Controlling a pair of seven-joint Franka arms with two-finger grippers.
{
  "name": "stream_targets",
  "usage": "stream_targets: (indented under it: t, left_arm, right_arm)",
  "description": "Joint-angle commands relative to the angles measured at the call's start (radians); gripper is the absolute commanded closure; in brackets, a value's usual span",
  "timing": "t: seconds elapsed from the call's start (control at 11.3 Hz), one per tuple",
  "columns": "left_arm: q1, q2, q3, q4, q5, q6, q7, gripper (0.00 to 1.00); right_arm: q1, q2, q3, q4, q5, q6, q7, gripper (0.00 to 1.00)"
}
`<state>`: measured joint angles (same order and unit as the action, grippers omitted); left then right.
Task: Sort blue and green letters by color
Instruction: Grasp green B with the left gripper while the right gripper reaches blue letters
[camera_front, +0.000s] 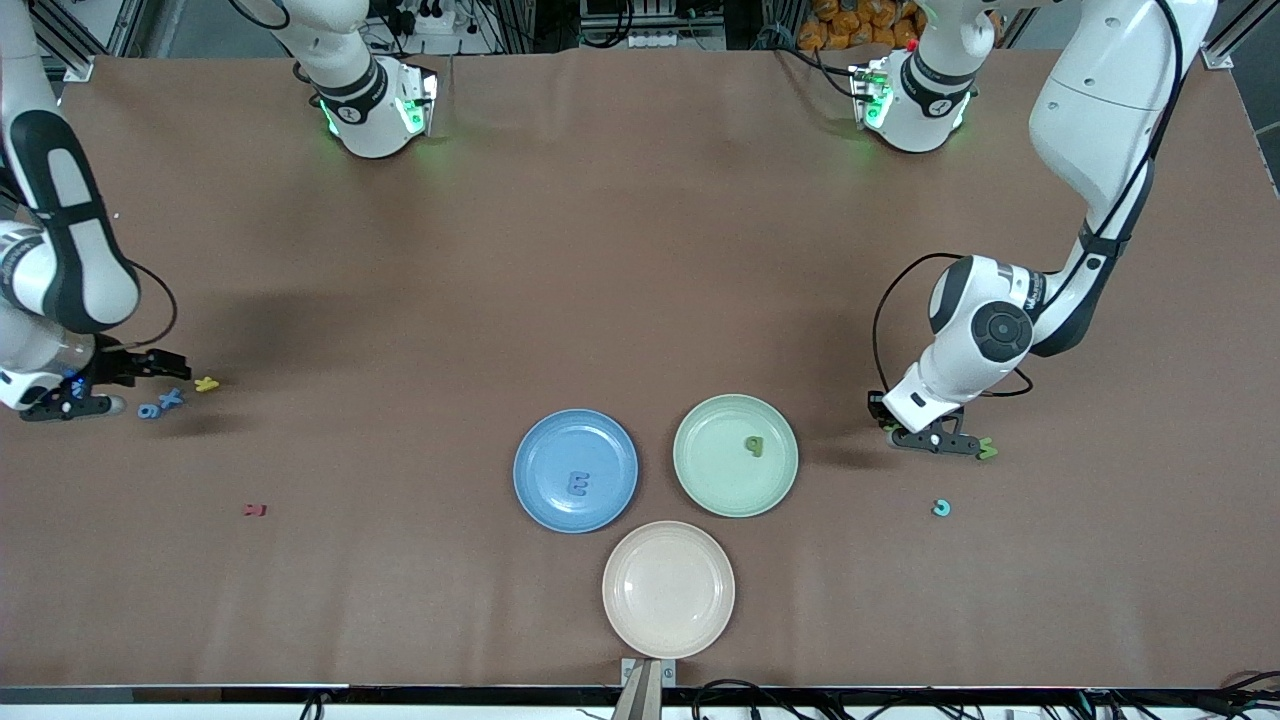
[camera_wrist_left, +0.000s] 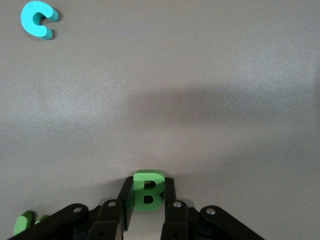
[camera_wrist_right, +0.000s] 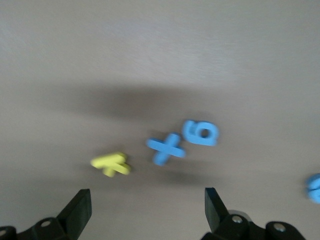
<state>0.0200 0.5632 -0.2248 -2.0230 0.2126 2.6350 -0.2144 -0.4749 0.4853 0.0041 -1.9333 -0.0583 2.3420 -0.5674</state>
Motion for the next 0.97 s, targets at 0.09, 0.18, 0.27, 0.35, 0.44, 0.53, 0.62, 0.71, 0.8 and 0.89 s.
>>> stream_targets:
  t: [0.09, 0.18, 0.27, 0.35, 0.44, 0.53, 0.62, 0.71, 0.8, 0.89]
  left_arm:
    - [-0.057, -0.034, -0.007, 0.071, -0.028, -0.077, -0.087, 1.0]
    - [-0.092, -0.031, -0.007, 0.128, -0.068, -0.134, -0.117, 1.0]
    - [-0.13, -0.023, -0.005, 0.168, -0.114, -0.168, -0.156, 1.0]
    - [-0.174, -0.019, 0.001, 0.199, -0.142, -0.182, -0.204, 1.0]
    - [-0.219, 0.007, 0.005, 0.242, -0.154, -0.19, -0.27, 1.0]
    - [-0.26, 0.041, 0.008, 0.291, -0.154, -0.194, -0.348, 1.0]
    - [-0.299, 0.075, 0.008, 0.343, -0.153, -0.207, -0.424, 1.0]
    - [-0.331, 0.105, 0.008, 0.387, -0.153, -0.217, -0.489, 1.0]
    - [-0.351, 0.125, 0.01, 0.42, -0.151, -0.22, -0.532, 1.0]
    - [-0.368, 0.142, 0.01, 0.437, -0.151, -0.22, -0.558, 1.0]
  right_arm:
    - [-0.135, 0.059, 0.019, 0.112, -0.015, -0.01, -0.329, 0.0]
    - [-0.168, 0.061, 0.019, 0.123, -0.015, -0.009, -0.372, 0.0]
    - [-0.195, 0.07, 0.019, 0.135, -0.018, -0.003, -0.379, 0.0]
    - [-0.229, 0.091, 0.019, 0.164, -0.018, -0.001, -0.379, 0.0]
    - [-0.255, 0.116, 0.019, 0.204, -0.02, -0.001, -0.379, 0.0]
    - [-0.263, 0.151, 0.019, 0.245, -0.02, 0.002, -0.379, 0.0]
    - [-0.278, 0.191, 0.016, 0.293, -0.021, 0.014, -0.379, 0.0]
    - [-0.281, 0.219, 0.016, 0.316, -0.02, 0.025, -0.368, 0.0]
    - [-0.272, 0.223, 0.016, 0.324, -0.018, 0.025, -0.355, 0.0]
    - [-0.263, 0.236, 0.016, 0.336, -0.018, 0.025, -0.31, 0.0]
